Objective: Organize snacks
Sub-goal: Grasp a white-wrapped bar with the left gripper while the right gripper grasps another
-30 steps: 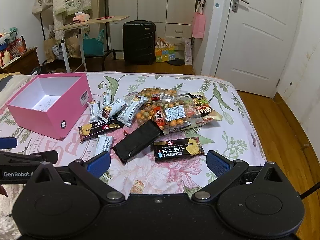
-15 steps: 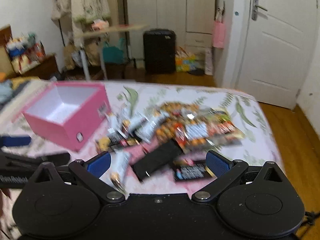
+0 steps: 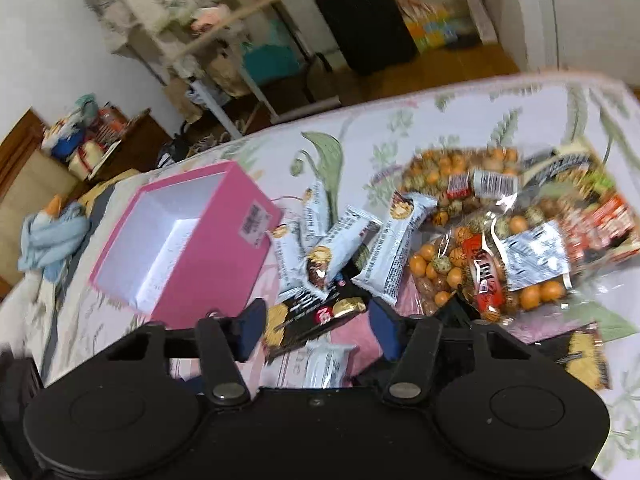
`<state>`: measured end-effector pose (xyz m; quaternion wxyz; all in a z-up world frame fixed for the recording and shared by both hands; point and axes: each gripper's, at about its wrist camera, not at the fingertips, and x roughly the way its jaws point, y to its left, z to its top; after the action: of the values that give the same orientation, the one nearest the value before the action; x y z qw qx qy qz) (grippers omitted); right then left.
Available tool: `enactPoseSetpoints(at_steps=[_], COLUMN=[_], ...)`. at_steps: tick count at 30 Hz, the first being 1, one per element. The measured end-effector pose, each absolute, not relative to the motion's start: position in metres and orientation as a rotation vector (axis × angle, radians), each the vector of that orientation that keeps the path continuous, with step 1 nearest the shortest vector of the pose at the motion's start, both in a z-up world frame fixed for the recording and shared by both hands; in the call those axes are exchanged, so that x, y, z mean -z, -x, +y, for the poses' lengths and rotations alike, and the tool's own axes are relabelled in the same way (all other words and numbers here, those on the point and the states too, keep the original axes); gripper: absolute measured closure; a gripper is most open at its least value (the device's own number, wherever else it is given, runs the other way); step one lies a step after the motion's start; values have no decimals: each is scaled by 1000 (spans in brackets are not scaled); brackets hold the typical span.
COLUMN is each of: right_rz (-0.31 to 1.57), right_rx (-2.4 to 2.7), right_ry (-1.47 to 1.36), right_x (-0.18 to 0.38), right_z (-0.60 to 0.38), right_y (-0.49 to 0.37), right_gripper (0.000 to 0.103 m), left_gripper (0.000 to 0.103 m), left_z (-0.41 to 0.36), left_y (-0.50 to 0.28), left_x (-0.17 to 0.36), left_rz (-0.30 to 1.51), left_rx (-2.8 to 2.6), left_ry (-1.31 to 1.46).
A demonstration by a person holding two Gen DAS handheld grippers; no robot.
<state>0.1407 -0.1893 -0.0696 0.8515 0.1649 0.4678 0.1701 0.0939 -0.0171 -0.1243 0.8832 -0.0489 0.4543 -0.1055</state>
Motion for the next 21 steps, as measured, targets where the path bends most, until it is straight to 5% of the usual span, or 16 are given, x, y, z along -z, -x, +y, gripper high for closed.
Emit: enactPoseSetpoints(at_steps=[3,14,16,18,21], right_rz=[954,937,939,947,926], right_rx=[-326,-181,-183,-168,-181], right_ry=[-352,-287,-254,-237,-267], right_x=[88,129,137,145,142], right_z=[-191,-178,-172,-171,-172], right_y=[-159,-205,-212,-216,-211], right_gripper=[56,55,58,71,74], left_gripper=[43,48,55,75,78], left_z=[-29,-22,-26,-31,-28], left_y=[-98,-94,-93,-93,-92], left_x=[141,168,168,166,162], left_rz=[953,1080,1064,1048,1046], left_rx=[206,215,204,206,228], left_ry=[87,167,132,82,75])
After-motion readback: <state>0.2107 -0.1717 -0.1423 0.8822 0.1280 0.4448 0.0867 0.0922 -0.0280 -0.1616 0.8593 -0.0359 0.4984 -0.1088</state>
